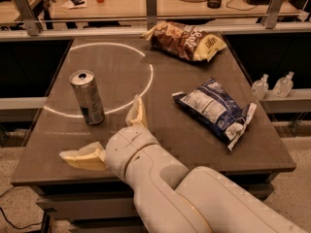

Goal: Move redbull can near blue chip bag

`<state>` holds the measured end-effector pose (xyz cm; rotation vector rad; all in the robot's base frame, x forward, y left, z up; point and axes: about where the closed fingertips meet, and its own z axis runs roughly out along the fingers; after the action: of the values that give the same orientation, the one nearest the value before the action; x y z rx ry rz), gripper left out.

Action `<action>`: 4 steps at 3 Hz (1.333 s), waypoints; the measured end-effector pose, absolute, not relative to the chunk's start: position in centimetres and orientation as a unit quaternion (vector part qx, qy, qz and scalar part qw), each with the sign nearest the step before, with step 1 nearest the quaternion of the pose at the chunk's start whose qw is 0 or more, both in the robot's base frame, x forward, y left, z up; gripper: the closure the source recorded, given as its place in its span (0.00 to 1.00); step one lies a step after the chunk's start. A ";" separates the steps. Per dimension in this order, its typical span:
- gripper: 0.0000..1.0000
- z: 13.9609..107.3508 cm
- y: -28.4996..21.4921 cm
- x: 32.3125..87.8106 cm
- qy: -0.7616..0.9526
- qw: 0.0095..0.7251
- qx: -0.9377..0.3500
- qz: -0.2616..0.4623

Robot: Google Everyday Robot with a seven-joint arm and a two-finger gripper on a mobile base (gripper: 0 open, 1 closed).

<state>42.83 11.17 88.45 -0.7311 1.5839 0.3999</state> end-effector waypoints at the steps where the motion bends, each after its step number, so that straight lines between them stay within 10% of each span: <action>1: 0.00 88.5 11.2 42.8 0.690 0.626 -0.319 0.174; 4: 0.00 91.1 12.7 44.5 0.634 0.653 -0.393 0.131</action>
Offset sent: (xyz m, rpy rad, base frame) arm 0.0180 0.0179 0.0080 0.0284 -0.0583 -0.0142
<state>44.47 12.74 91.10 -0.8907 1.4395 0.2982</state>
